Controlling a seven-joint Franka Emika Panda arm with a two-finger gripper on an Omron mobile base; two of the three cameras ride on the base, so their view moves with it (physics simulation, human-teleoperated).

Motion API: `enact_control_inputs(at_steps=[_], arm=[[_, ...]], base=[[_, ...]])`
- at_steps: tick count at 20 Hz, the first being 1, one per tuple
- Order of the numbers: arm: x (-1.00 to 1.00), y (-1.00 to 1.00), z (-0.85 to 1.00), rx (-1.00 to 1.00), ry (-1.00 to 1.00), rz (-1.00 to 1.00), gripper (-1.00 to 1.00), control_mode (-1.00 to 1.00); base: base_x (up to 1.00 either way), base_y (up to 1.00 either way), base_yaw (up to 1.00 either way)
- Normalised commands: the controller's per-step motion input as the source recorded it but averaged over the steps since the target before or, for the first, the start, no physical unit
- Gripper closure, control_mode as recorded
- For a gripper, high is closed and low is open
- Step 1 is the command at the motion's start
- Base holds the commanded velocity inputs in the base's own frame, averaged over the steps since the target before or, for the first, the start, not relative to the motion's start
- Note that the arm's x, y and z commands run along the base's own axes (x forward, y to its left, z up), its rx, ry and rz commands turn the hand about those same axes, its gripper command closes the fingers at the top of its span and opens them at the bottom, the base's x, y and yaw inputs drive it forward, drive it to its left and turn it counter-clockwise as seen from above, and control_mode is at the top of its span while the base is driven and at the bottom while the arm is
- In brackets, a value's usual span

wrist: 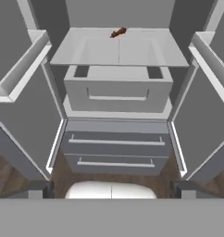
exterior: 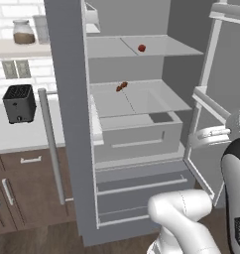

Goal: Take the strawberry from the fridge and place it on top of the pancake, located on the dining counter.

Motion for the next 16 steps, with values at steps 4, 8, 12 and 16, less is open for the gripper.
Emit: enact_control_inputs(at_steps=[4,8,12,16], arm=[[0.00,0.00,0.00,0.00,0.00,0.00,-1.00,1.00],[0.00,0.00,0.00,0.00,0.00,0.00,-1.00,1.00],[0.00,0.00,0.00,0.00,0.00,0.00,-1.00,1.00],[0.00,0.00,0.00,0.00,0.00,0.00,-1.00,1.00]], base=[[0.85,-0.02,-0.01],[0.94,-0.03,0.00],[0.99,0.00,0.00],[1.00,-0.01,0.00]])
